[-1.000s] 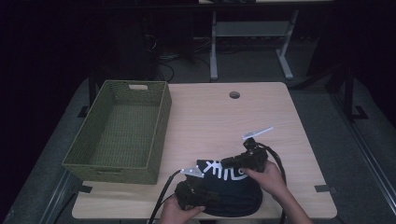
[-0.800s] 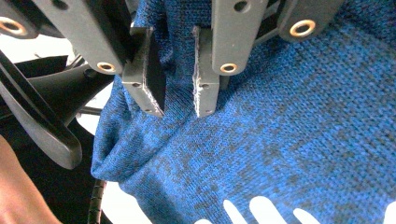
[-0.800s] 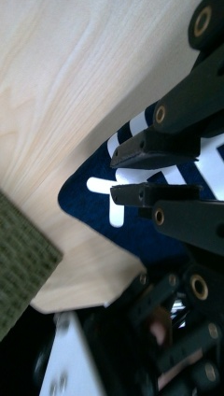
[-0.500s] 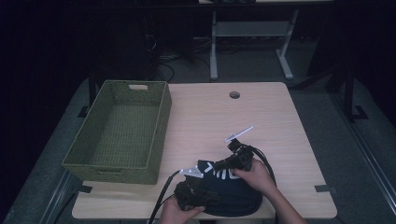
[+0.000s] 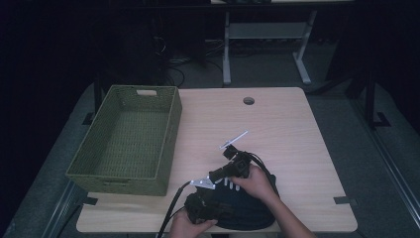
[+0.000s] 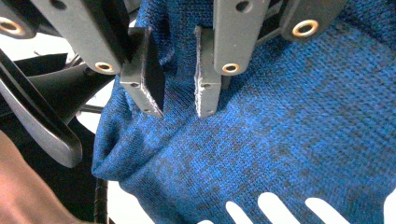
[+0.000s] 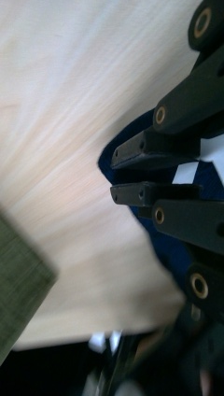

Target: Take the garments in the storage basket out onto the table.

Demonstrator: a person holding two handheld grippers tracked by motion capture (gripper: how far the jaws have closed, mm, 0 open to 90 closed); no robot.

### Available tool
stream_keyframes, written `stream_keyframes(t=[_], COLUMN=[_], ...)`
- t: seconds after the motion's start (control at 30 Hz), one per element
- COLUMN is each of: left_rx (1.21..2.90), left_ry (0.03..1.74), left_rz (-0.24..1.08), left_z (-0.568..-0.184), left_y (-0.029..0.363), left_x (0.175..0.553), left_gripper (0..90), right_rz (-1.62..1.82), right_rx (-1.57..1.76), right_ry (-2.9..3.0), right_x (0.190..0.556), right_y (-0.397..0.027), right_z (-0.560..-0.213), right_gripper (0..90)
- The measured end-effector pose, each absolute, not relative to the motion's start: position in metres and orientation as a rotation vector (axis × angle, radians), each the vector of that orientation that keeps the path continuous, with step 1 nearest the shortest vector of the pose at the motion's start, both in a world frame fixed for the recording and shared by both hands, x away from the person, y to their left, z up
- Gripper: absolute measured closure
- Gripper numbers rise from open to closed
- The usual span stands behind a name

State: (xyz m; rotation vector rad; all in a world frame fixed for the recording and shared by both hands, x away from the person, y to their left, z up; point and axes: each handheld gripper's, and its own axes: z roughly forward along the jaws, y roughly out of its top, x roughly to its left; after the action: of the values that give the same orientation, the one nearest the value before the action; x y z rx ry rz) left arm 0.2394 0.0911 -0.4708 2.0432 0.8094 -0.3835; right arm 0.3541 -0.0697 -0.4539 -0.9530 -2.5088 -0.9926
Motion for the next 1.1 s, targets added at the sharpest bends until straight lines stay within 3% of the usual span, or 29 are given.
stream_keyframes(t=[0.47, 0.73, 1.1], left_rx=[2.044, 2.036, 2.050], left_ry=[0.809, 0.805, 0.805], left_rz=[-0.391, -0.395, -0.388], left_z=[-0.470, -0.465, -0.467], left_y=[0.091, 0.093, 0.093], left_x=[0.240, 0.240, 0.241], left_gripper=[70.6, 67.0, 68.4], right_rz=[-1.001, -1.120, -1.043], right_rx=[-0.990, -1.007, -1.092], right_ry=[-2.509, -2.482, -2.498], right_x=[0.359, 0.346, 0.344], right_y=[-0.064, -0.096, -0.119], right_z=[-0.449, -0.427, -0.452], right_gripper=[77.3, 77.5, 79.8])
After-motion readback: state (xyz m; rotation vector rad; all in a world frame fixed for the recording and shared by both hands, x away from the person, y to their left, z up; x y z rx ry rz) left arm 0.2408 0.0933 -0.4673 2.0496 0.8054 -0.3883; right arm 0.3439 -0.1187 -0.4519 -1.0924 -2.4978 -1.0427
